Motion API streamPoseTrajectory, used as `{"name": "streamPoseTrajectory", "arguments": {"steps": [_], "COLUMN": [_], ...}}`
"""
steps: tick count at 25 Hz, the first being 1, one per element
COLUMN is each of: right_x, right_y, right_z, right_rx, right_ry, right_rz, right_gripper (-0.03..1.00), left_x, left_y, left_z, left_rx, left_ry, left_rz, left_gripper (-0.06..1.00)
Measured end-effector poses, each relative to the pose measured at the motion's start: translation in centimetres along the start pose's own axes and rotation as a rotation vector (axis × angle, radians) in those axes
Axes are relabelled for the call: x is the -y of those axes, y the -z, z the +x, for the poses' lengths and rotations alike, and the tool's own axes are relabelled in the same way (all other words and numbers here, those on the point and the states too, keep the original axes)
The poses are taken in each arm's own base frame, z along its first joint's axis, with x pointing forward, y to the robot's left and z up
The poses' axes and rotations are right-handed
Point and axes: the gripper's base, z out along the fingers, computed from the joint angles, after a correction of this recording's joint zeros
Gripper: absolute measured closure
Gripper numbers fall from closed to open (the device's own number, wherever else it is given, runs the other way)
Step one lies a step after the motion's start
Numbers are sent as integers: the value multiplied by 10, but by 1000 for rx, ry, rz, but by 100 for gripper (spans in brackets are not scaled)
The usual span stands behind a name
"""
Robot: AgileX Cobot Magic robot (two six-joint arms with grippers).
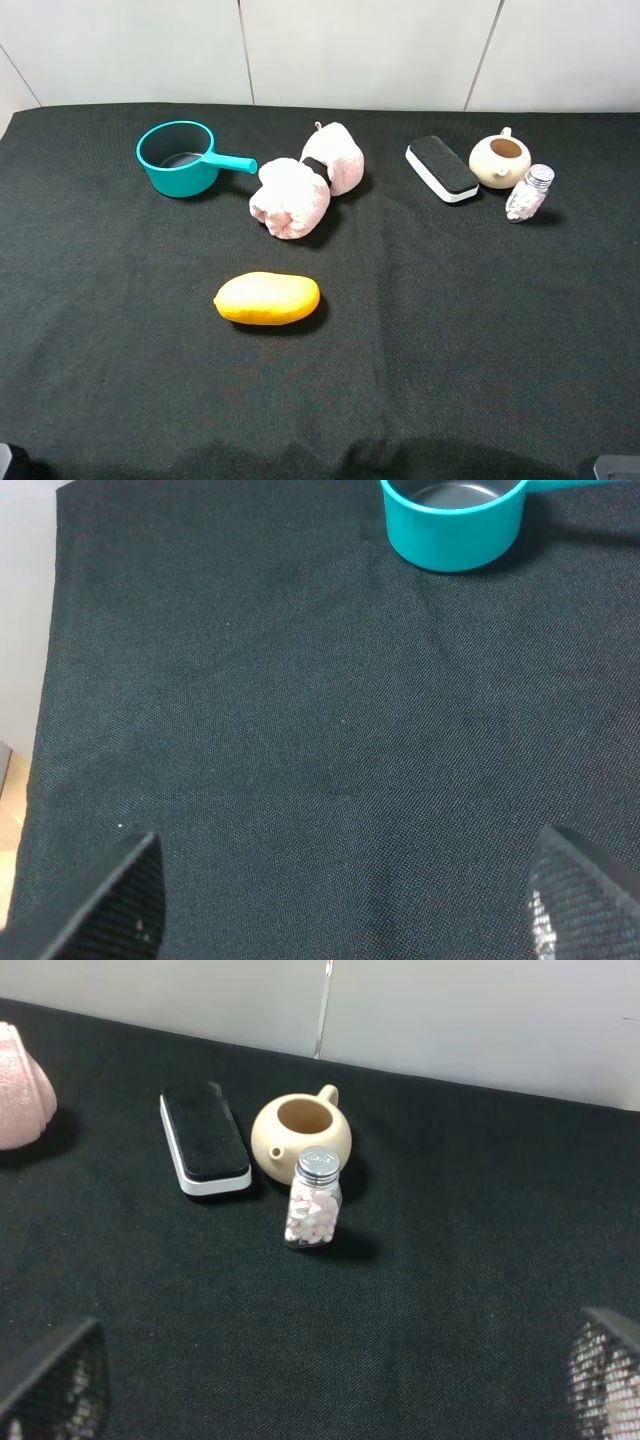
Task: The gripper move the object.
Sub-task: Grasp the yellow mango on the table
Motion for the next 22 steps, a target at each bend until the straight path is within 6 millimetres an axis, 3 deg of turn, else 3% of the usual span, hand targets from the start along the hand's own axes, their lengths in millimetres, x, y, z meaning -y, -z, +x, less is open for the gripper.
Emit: {"name": "streamPoseTrajectory", "arguments": {"steps": [22], "right_x": [1], "right_y": [0], "right_z": [0], "right_rx": [5], "right_ry": [8], "right_rz": [14], "right_gripper": [27], "left_x": [0], "left_y": [0], "left_z": [0], "left_rx": [0], "left_ry": [0], "left_rz": [0], "left_gripper": [15]}}
